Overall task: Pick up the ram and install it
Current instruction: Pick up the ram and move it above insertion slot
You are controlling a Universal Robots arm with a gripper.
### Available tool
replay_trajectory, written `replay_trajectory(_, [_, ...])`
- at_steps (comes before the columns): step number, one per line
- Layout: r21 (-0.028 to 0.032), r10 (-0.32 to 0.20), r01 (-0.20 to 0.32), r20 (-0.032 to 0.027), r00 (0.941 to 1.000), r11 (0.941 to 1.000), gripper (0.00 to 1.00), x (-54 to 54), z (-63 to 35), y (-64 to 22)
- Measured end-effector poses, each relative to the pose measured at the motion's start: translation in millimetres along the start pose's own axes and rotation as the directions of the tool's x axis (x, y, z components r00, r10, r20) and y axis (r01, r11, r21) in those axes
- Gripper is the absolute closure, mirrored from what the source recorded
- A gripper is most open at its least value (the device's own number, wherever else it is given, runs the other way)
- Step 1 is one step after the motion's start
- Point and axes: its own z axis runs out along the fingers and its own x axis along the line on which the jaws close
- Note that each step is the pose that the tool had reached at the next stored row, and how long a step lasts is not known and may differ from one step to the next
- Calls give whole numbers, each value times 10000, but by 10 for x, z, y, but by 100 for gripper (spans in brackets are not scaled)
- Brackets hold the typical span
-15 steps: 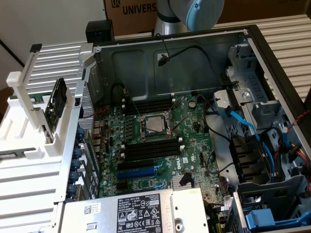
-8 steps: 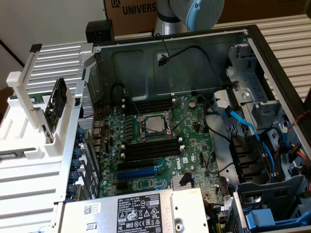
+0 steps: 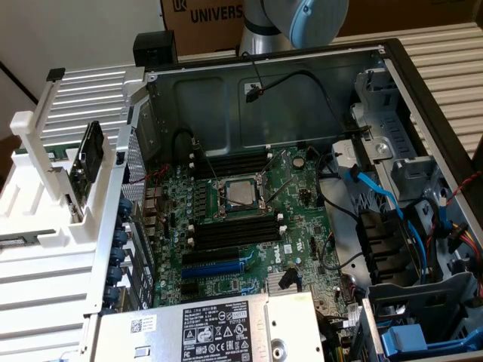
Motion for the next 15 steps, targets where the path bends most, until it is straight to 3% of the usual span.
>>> replay_trajectory(3, [-70,-478,478,-41,9988,9988,90,1,2,0])
replay_trajectory(7, [-167,-1192,1190,-96,9928,9928,90,1,1,0])
replay_trajectory(15, [-383,-2529,2520,-207,9673,9670,90,1,2,0])
